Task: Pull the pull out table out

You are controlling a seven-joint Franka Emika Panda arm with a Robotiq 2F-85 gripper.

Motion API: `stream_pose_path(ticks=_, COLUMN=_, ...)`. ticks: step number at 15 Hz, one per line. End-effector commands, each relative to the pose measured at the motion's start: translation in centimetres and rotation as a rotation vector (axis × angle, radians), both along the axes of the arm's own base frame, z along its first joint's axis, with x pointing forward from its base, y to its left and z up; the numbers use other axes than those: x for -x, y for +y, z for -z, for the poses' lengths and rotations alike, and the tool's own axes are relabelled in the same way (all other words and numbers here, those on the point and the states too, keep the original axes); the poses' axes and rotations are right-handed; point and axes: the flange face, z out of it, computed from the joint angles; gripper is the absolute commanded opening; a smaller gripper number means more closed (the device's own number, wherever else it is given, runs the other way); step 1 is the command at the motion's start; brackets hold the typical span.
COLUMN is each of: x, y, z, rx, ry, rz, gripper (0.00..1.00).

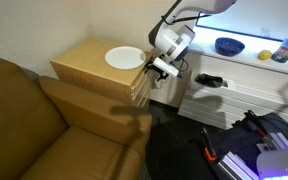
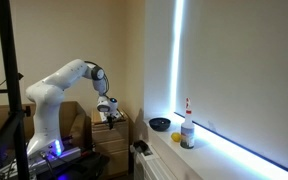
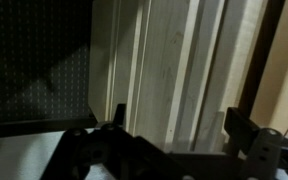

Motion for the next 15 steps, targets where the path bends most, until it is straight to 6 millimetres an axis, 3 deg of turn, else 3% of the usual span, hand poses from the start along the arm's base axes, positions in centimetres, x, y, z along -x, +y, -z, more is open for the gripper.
stream_pose_path(ticks=1, x=0.0, y=0.0, z=0.1, rx=0.001, ry=-0.002, rz=0.003, gripper=1.0)
stream_pose_path(ticks=6, x=-1.6, y=1.3, z=-0.3, rx=-0.096, ry=-0.027, rz=0.005, gripper=1.0)
stream_pose_path(ticks=7, x=-0.8, y=1.1, z=-0.8, rx=-0.048, ry=-0.019, rz=0.011, gripper=1.0)
stream_pose_path(ticks=12, x=-0.8, y=0.9, z=-0.6, rx=-0.058, ry=-0.017, rz=0.012, gripper=1.0)
stream_pose_path(ticks=15, x=-0.3, y=0.4, z=1.7, rx=-0.039, ry=0.035, rz=0.027, gripper=1.0)
